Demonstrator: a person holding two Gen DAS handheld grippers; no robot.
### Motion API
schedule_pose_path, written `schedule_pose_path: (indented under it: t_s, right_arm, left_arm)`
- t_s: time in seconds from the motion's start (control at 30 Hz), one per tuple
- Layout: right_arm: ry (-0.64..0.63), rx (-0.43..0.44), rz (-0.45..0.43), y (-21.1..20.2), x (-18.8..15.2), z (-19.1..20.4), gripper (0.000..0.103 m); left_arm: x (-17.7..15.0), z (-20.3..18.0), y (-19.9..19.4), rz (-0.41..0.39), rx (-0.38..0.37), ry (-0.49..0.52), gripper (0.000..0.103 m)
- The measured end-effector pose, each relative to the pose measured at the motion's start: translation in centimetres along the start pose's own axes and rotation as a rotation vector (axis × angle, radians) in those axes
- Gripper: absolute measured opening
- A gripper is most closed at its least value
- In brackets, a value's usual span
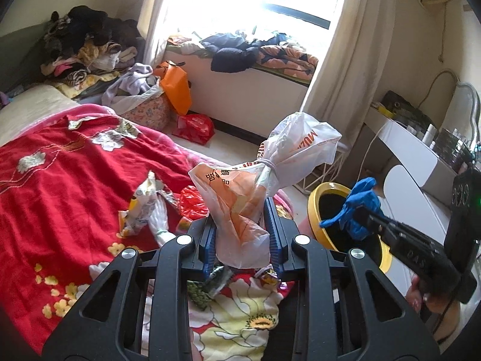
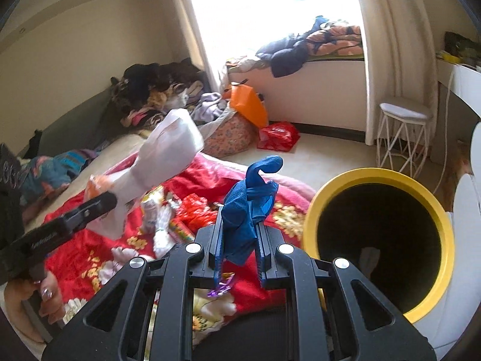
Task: Collect trash
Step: 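Carry the white bag with the left tool while the right tool carries the blue glove over the bin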
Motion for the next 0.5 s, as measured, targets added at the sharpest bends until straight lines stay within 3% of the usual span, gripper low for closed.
schedule_pose_path:
  t_s: [0.5]
  right_arm:
    - [0.107, -0.142, -0.058, -1.8, 0.5, -6.6, 0.017]
  left_arm:
    - [-1.1, -5.5, 2.2, 0.061, -0.034, 0.083, 0.023]
Point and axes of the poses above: each gripper's, at about its wrist camera, not at the fingertips, and y roughly the way its jaws point, z to its left, x to its top, the point moved 1 cm from there along y, roughly the way its jaws point, and after that the axes turned 4 degrees about -z, right-handed, at the moved point
